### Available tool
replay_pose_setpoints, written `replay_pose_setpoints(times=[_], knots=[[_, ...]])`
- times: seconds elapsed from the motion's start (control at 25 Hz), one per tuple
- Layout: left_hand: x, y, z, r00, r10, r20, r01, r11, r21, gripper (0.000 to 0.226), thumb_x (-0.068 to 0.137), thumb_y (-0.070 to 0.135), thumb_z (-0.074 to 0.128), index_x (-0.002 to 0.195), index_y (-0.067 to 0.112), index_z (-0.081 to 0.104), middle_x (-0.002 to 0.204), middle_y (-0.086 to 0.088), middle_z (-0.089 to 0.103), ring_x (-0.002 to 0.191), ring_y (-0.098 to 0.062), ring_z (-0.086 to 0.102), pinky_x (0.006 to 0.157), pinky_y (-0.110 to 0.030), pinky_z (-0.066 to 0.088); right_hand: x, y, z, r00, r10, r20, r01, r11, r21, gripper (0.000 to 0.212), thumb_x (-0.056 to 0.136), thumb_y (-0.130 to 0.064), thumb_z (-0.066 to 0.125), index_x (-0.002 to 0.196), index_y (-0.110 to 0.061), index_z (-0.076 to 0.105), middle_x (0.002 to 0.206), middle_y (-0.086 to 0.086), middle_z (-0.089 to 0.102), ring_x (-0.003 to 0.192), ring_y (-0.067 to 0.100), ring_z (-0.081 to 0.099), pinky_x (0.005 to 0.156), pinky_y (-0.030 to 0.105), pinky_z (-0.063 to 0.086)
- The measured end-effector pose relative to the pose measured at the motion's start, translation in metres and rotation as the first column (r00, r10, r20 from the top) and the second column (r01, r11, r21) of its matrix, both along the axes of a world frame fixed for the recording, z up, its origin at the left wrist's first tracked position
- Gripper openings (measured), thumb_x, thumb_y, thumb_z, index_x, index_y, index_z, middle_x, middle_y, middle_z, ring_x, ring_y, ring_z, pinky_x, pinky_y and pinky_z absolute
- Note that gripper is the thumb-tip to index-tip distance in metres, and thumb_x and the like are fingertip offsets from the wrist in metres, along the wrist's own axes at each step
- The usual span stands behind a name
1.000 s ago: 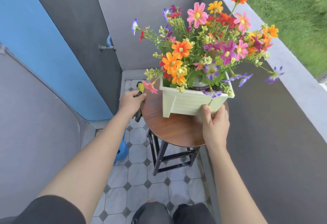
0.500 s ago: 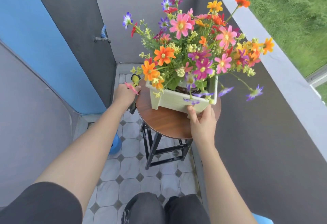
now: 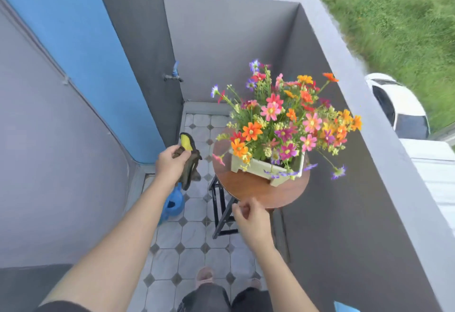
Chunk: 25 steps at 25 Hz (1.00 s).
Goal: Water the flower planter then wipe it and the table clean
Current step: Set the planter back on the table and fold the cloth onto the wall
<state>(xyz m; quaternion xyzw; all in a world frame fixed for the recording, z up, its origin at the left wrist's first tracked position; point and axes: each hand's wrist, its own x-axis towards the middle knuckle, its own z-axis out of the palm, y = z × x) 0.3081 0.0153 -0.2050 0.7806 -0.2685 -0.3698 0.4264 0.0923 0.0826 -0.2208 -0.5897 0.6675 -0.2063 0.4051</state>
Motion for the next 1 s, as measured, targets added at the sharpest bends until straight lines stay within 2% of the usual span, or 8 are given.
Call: replay_pose_setpoints(times=[0.12,0.28,0.44,0.56,0.68,0.8,0.92,1.0], knots=[[0.033,0.019,0.047,1.000,0.021,-0.019,-0.023,0.998,-0.065,0.019,0.081,0.034,0.068,0.095,0.024,0.059,0.104,-0.006,0.066,0.094,-0.023,0.061,0.089,-0.039,0.047,0.047,-0.009,0.057,0.964,0.260,0.053,-0.260,0.966,-0.010,0.006,0.093,-0.022,0.056,0.088,-0.019,0.058,0.078,-0.002,0.060,0.075,0.016,0.056,0.067,0.025,0.036],[0.081,0.033,0.134,0.994,0.010,-0.109,-0.037,0.968,-0.247,0.009,0.080,0.029,0.068,0.082,0.021,0.064,0.082,-0.003,0.068,0.074,-0.020,0.060,0.075,-0.036,0.046,0.117,-0.039,0.156,0.889,0.428,0.162,-0.409,0.902,-0.141,0.024,0.098,-0.026,0.049,0.113,-0.013,0.062,0.086,-0.005,0.061,0.079,0.011,0.056,0.070,0.020,0.040],[0.093,0.029,0.218,0.988,-0.079,-0.136,0.009,0.892,-0.451,0.006,0.090,0.014,0.060,0.084,0.013,0.063,0.073,0.002,0.066,0.066,-0.012,0.059,0.064,-0.025,0.048,0.148,-0.075,0.236,0.888,0.289,0.358,-0.225,0.951,-0.212,0.041,0.096,-0.039,0.050,0.128,-0.014,0.053,0.102,-0.006,0.059,0.100,0.011,0.057,0.093,0.025,0.044],[0.068,0.015,0.271,0.956,-0.268,-0.123,0.153,0.808,-0.570,0.005,0.092,0.013,0.057,0.088,0.010,0.060,0.075,0.000,0.064,0.067,-0.012,0.058,0.061,-0.022,0.049,0.129,-0.102,0.279,0.848,0.237,0.474,-0.145,0.964,-0.222,0.049,0.091,-0.053,0.050,0.124,-0.017,0.058,0.112,-0.003,0.066,0.108,0.012,0.061,0.101,0.038,0.047],[0.018,-0.006,0.310,0.863,-0.496,-0.101,0.320,0.690,-0.649,0.005,0.090,0.012,0.057,0.088,0.011,0.061,0.076,-0.001,0.066,0.068,-0.012,0.060,0.062,-0.022,0.051,0.076,-0.113,0.322,0.795,0.248,0.553,-0.090,0.951,-0.297,0.037,0.094,-0.046,0.053,0.110,-0.016,0.066,0.095,-0.006,0.070,0.087,0.006,0.063,0.084,0.027,0.053],[-0.054,-0.025,0.331,0.754,-0.646,-0.119,0.394,0.590,-0.704,0.005,0.089,0.009,0.057,0.089,0.010,0.061,0.075,0.001,0.068,0.068,-0.010,0.063,0.062,-0.022,0.053,0.008,-0.104,0.346,0.766,0.204,0.609,0.007,0.946,-0.325,0.032,0.094,-0.046,0.053,0.088,-0.015,0.060,0.075,-0.004,0.057,0.064,0.009,0.052,0.062,0.020,0.046],[-0.140,-0.039,0.332,0.628,-0.764,-0.147,0.489,0.535,-0.689,0.007,0.087,0.014,0.061,0.089,0.014,0.055,0.079,-0.001,0.066,0.069,-0.011,0.062,0.063,-0.025,0.052,-0.076,-0.089,0.348,0.686,0.054,0.726,0.183,0.953,-0.243,0.018,0.094,-0.028,0.059,0.086,-0.015,0.049,0.081,0.006,0.055,0.073,0.019,0.052,0.064,0.026,0.046],[-0.197,-0.044,0.324,0.536,-0.829,-0.160,0.625,0.517,-0.585,0.036,0.079,0.036,0.072,0.093,0.015,0.046,0.089,-0.005,0.059,0.076,-0.014,0.060,0.068,-0.031,0.050,-0.136,-0.077,0.337,0.671,-0.086,0.737,0.342,0.917,-0.205,0.014,0.093,-0.019,0.061,0.097,-0.011,0.050,0.092,0.013,0.057,0.085,0.023,0.052,0.073,0.033,0.043]])
